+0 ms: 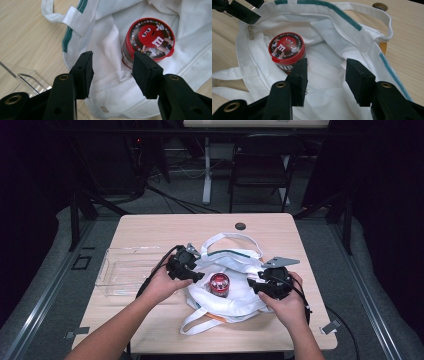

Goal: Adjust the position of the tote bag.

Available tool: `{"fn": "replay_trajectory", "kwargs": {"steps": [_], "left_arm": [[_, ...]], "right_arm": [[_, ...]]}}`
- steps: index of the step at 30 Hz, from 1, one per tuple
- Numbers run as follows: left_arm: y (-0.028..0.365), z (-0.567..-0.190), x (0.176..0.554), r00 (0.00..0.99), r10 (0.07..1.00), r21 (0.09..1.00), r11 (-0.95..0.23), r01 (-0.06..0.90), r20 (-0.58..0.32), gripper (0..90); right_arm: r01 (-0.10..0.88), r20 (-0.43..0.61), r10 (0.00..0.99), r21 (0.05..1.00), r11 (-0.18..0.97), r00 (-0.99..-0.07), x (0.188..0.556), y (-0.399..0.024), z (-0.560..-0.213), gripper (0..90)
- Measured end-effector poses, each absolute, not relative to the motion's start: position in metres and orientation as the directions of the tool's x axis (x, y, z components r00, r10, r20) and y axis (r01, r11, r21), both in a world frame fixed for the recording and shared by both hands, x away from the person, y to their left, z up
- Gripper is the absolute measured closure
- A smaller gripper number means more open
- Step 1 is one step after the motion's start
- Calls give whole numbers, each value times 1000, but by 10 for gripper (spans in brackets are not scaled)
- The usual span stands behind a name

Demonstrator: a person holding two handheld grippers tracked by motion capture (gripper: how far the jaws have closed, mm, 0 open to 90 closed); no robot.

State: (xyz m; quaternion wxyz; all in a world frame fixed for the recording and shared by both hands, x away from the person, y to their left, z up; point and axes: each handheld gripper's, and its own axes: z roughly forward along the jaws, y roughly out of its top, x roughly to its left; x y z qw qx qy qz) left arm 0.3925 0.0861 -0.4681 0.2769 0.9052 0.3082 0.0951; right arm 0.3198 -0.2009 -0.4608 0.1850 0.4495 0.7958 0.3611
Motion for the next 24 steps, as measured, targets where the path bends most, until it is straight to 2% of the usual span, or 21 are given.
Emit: {"fn": "replay_trajectory", "kwargs": {"steps": [17, 24], "left_arm": [[83, -491, 380, 827, 560, 531, -684, 500, -58, 459], [78, -502, 376, 849, 527, 516, -714, 473, -50, 454]], "right_arm": [[603, 42, 842, 717, 349, -538, 319, -201, -467, 531], [609, 64, 841, 719, 335, -538, 319, -202, -469, 533]]}}
